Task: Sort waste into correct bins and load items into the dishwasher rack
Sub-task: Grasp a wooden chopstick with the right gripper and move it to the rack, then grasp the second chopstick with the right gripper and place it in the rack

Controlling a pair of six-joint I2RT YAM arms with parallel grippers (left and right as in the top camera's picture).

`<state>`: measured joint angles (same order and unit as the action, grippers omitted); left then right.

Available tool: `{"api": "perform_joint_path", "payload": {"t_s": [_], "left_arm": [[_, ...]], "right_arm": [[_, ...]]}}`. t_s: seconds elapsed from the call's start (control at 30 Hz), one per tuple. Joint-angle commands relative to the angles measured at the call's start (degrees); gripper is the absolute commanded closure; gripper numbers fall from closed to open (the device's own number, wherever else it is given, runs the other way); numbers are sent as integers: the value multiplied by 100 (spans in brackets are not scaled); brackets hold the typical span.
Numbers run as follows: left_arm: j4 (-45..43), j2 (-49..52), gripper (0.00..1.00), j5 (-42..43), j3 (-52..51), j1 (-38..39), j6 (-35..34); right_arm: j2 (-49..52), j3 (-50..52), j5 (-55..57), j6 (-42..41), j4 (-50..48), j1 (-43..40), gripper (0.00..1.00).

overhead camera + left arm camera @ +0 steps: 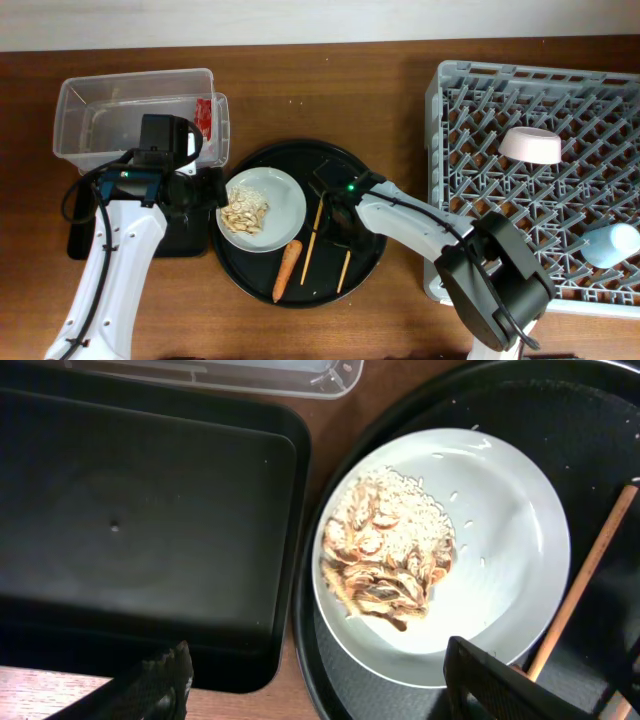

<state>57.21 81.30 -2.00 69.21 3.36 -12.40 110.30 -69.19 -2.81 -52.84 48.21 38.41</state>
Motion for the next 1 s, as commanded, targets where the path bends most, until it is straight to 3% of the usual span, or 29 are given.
{"api": "perform_joint_path", "payload": {"t_s": [0.0, 0.13, 0.23, 0.3, 0.4, 0.57, 0.73, 0.9, 0.97], "left_arm": [[-4, -66, 20, -61, 11, -11, 52], [13, -66, 20, -61, 11, -11, 52], [13, -66, 20, -61, 11, -11, 52], [15, -66, 20, -61, 11, -11, 52], [17, -66, 20, -61, 11, -11, 52], [59, -66, 20, -61, 11, -11, 52], [57, -66, 20, -61, 11, -11, 52], [57, -66, 20, -61, 11, -11, 52], [57, -66, 20, -61, 11, -11, 52]], "right_arm": [[280, 157, -160, -17, -151, 57, 96], [-492, 144, -20, 350, -66, -74, 96], [-1827, 136, 50, 1698, 201, -798, 96], [-2632, 136, 50, 2881, 879, -1580, 96], [-2874, 149, 76, 4262, 1687, -2905, 96], [-1803, 153, 118, 4688, 1373, -3427, 93], [-1886, -57, 111, 4607, 1408, -3432, 63], [-2479, -887, -385, 4594, 1757, -3381, 63], [-2406, -925, -925, 4417, 1613, -2824, 63]]}}
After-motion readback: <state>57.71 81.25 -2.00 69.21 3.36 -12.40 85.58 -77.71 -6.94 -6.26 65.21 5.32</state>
